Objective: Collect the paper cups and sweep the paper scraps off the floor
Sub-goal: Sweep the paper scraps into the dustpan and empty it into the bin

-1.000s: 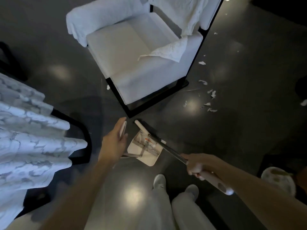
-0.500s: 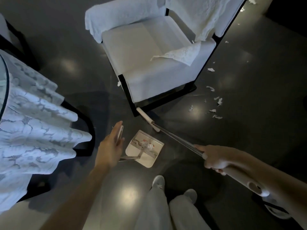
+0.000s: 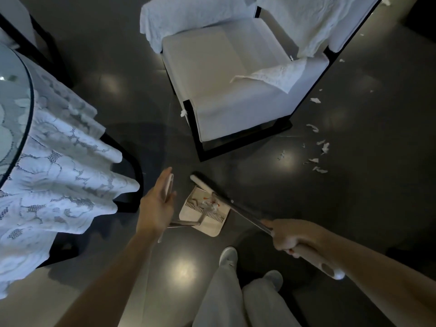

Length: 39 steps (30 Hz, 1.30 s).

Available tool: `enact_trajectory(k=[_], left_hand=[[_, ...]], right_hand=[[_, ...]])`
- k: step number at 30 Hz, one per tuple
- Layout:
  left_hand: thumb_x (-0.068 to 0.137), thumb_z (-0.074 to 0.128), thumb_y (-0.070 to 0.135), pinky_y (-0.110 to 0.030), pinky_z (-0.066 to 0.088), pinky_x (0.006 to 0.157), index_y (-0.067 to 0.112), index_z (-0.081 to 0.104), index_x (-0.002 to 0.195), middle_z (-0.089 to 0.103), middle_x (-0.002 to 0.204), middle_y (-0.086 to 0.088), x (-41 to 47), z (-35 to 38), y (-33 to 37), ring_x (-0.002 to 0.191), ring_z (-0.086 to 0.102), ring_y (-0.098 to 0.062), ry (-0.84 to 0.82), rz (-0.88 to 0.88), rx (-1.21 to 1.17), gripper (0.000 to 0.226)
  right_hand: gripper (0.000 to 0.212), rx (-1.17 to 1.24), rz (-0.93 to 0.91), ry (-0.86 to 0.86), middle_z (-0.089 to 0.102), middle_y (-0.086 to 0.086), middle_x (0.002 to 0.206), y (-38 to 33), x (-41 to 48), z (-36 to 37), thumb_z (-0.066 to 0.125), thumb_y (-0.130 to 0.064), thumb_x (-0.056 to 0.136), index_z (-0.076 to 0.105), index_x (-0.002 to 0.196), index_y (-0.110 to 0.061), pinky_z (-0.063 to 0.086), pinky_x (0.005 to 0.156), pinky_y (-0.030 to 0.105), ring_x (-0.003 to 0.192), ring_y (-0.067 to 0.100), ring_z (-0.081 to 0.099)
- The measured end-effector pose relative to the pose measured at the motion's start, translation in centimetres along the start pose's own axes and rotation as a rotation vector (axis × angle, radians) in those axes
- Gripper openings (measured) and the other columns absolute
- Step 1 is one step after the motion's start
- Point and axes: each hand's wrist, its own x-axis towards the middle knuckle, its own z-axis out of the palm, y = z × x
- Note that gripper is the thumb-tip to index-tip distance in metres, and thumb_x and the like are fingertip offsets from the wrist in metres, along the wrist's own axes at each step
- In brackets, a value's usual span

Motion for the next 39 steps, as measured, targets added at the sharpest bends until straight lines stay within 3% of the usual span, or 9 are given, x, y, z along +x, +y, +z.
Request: enact_trajectory(k=[3,5,10,17,22,27,31,34,39], left_hand=[[0.095,0.055,0.011,-0.010,0.041,0.085,0.066,0.038,0.125,0.052,0.122,0.025,-0.4,0.1,0.5,0.096,0.044,0.032,0.018,0.022,0.043,0.065],[0.095,0.055,0.011,0.002,0.038,0.073,0.062,0.043,0.122,0.055,0.122,0.019,-0.5,0.4,0.8,0.095,0.045,0.031,0.006,0.010,0.024,0.060],[0.093,0.054,-0.002,0.006,0.038,0.062,0.059,0.052,0.111,0.056,0.107,0.027,-0.3,2.1,3.1,0.089,0.051,0.028,-0.126,0.082,-0.041,0.064],[0.093,0.055,0.008,0.002,0.037,0.048,0.071,0.042,0.106,0.054,0.094,0.010,2.8,7.8,8.0,0.076,0.054,0.022,-0.196,0.174,0.181,0.066],[0.095,0.054,0.016,-0.012,0.043,0.058,0.060,0.035,0.120,0.056,0.096,0.003,5.4,13.4,11.6,0.075,0.056,-0.003,-0.252,0.328,0.348,0.054],[0.095,0.052,0.010,-0.043,0.048,0.096,0.049,0.036,0.131,0.058,0.128,-0.008,8.8,19.2,15.0,0.118,0.056,-0.028,-0.361,0.379,0.344,0.056],[0.094,0.055,0.017,-0.032,0.046,0.082,0.050,0.033,0.131,0.062,0.123,-0.006,11.3,22.0,16.7,0.107,0.060,-0.029,-0.285,0.432,0.454,0.054],[0.095,0.054,0.015,-0.036,0.048,0.090,0.050,0.035,0.130,0.061,0.125,-0.008,12.8,24.0,18.2,0.113,0.060,-0.028,-0.291,0.379,0.379,0.053],[0.093,0.057,0.018,-0.027,0.041,0.081,0.043,0.040,0.132,0.065,0.118,-0.005,15.9,27.7,20.5,0.103,0.063,-0.027,-0.211,0.440,0.429,0.049]], right_hand=[[0.081,-0.078,-0.026,-0.003,0.057,0.015,0.111,1.0,-1.2,0.5,0.047,-0.003,0.094,0.002,0.152,-0.039,0.043,0.041,0.019,0.057,0.010,0.051],[0.081,-0.007,-0.052,-0.006,0.058,0.014,0.096,2.0,-2.2,0.7,0.047,-0.003,0.094,0.002,0.152,-0.037,0.042,0.040,0.019,0.053,0.011,0.051],[0.080,0.306,-0.074,0.042,0.055,0.007,0.071,6.5,-4.4,0.0,0.052,-0.005,0.092,0.010,0.151,-0.037,0.043,0.042,0.020,0.048,0.009,0.047],[0.082,0.619,-0.048,0.146,0.056,0.009,0.074,14.5,-6.1,-2.0,0.057,-0.004,0.091,0.011,0.150,-0.039,0.042,0.043,0.020,0.047,0.008,0.047],[0.082,0.779,0.004,0.250,0.054,0.011,0.068,21.4,-5.7,-5.1,0.055,0.001,0.091,0.013,0.151,-0.036,0.040,0.040,0.022,0.042,0.010,0.044],[0.081,0.814,0.057,0.349,0.051,0.013,0.065,27.8,-3.8,-9.4,0.049,0.006,0.089,0.016,0.152,-0.033,0.039,0.040,0.023,0.042,0.014,0.043],[0.072,0.767,0.094,0.392,0.054,0.014,0.072,31.7,-2.7,-12.6,0.049,0.005,0.088,0.026,0.148,-0.027,0.039,0.037,0.020,0.045,0.015,0.047],[0.067,0.794,0.130,0.410,0.056,0.014,0.073,34.5,-1.4,-15.0,0.048,0.003,0.087,0.030,0.145,-0.025,0.041,0.040,0.022,0.047,0.017,0.049],[0.075,0.818,0.164,0.404,0.058,0.015,0.077,38.2,2.0,-19.3,0.051,0.003,0.084,0.024,0.148,-0.027,0.043,0.042,0.023,0.046,0.016,0.051]])
